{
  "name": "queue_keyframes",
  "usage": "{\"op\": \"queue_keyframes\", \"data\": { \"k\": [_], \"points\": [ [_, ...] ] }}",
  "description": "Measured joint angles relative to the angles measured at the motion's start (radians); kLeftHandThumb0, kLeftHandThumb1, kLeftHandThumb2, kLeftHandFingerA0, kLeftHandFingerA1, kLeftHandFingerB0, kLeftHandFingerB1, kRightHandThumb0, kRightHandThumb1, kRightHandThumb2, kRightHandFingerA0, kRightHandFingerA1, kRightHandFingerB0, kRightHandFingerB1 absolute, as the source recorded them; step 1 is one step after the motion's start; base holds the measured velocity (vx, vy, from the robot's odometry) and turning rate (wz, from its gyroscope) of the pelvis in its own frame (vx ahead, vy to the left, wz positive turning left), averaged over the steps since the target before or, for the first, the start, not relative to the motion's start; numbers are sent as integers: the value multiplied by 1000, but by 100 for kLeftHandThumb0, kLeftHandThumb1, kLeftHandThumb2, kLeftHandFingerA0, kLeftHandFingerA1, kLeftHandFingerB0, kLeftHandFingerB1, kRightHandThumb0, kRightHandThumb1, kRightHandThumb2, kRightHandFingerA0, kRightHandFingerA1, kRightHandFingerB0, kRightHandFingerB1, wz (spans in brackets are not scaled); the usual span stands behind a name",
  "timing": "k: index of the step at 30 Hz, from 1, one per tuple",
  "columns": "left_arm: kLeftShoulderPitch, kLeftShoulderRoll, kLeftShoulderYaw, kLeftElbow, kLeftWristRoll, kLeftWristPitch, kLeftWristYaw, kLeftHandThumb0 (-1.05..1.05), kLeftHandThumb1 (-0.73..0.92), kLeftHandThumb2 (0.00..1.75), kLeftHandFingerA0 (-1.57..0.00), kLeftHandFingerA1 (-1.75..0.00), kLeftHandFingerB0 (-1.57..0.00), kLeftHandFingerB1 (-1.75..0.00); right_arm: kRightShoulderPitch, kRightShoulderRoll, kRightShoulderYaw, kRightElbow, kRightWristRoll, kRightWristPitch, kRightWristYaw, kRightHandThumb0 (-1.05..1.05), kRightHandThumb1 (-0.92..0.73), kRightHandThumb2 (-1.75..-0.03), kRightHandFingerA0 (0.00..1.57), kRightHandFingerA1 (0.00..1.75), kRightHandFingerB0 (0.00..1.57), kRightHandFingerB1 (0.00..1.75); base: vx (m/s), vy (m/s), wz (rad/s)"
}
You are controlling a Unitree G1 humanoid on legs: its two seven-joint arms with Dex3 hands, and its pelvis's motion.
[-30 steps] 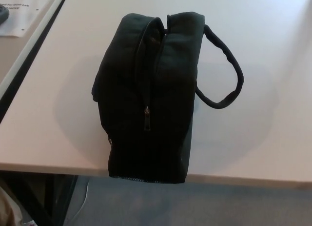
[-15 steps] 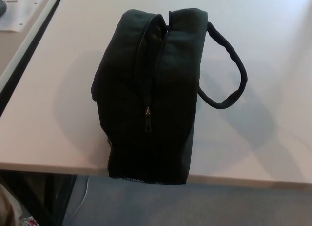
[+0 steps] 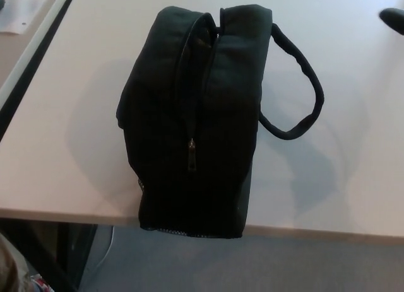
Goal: A lunch bag is kept on the middle of the desk and the robot uses both its hands to grab the opening of the bag from the left and right and moves its hands away from each other to spread the bag open
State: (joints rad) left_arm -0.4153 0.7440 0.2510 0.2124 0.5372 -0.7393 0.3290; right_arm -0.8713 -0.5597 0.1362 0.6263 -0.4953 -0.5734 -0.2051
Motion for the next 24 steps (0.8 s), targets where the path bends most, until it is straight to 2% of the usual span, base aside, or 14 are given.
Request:
{"op": "queue_keyframes", "data": {
  "k": [1, 2, 4, 6, 10, 11, 12, 13, 14, 15, 16, 17, 21, 24],
  "points": [
    [-18, -1, -24, 3, 13, 0, 9, -3, 33, 89, -33, -59, -14, -52, -17, 8, 17, 13, -7, 0, 0, -29, -51, -55, 30, 35, 16, 31, 0, 0, 0],
    [-33, -2, -45, 5, 25, 0, 17, -7, 49, 62, -40, -41, -22, -37, -32, 14, 30, 25, -12, 0, 0, -29, -52, -56, 29, 35, 16, 30, 0, 0, 0],
    [-65, -2, -90, 8, 52, -1, 34, -8, 50, 61, -39, -42, -20, -36, -60, 28, 61, 50, -23, 0, 0, -29, -52, -56, 30, 36, 17, 30, 0, 0, 0],
    [-102, -2, -144, 11, 86, -1, 54, -7, 35, 89, -24, -56, -15, -52, -90, 46, 98, 79, -39, -1, -1, -30, -54, -56, 29, 35, 16, 30, 0, 0, 0],
    [-159, -3, -240, 17, 144, -5, 91, -6, 35, 89, -23, -56, -16, -52, -134, 69, 162, 123, -62, -1, -1, -34, -52, -57, 30, 36, 16, 31, 0, 0, 0],
    [-178, -3, -274, 19, 165, -8, 105, -6, 48, 67, -35, -45, -31, -37, -149, 79, 185, 137, -70, -1, -1, -34, -54, -56, 31, 35, 14, 31, 0, 0, 0],
    [-187, -3, -291, 21, 175, -9, 112, -6, 35, 90, -27, -58, -21, -54, -156, 84, 197, 145, -75, -2, -2, -36, -56, -57, 28, 35, 10, 30, 0, 0, 0],
    [-203, -3, -320, 23, 192, -13, 123, -6, 35, 90, -27, -58, -21, -54, -165, 89, 217, 155, -84, -2, -2, -36, -56, -57, 28, 35, 10, 30, 0, 0, 0],
    [-213, -3, -340, 25, 203, -15, 131, -8, 49, 62, -35, -44, -31, -37, -170, 93, 231, 160, -90, -2, -2, -35, -57, -59, 25, 35, 9, 26, 0, 0, 0],
    [-225, -3, -364, 26, 217, -16, 141, -6, 35, 90, -27, -58, -22, -54, -176, 97, 249, 166, -97, -2, -2, -35, -56, -59, 26, 34, 9, 27, 0, 0, 0],
    [-232, -3, -381, 27, 228, -16, 149, -6, 35, 90, -27, -58, -22, -54, -180, 100, 260, 170, -101, -3, -2, -35, -56, -59, 26, 34, 9, 27, 0, 0, 0],
    [-247, -3, -413, 29, 247, -17, 163, -6, 50, 65, -35, -44, -32, -36, -188, 105, 283, 178, -112, -3, -2, -36, -55, -58, 26, 34, 9, 28, 0, 0, 0],
    [-294, -3, -512, 34, 315, -25, 210, -9, 50, 64, -32, -44, -28, -36, -209, 123, 349, 198, -144, -6, -2, -36, -56, -59, 29, 34, 9, 28, 0, 0, 0],
    [-323, -3, -576, 37, 358, -29, 239, -4, 34, 91, -24, -56, -21, -54, -221, 130, 392, 206, -168, -10, -2, -36, -57, -59, 26, 33, 9, 29, 0, 0, 0]
  ]
}}
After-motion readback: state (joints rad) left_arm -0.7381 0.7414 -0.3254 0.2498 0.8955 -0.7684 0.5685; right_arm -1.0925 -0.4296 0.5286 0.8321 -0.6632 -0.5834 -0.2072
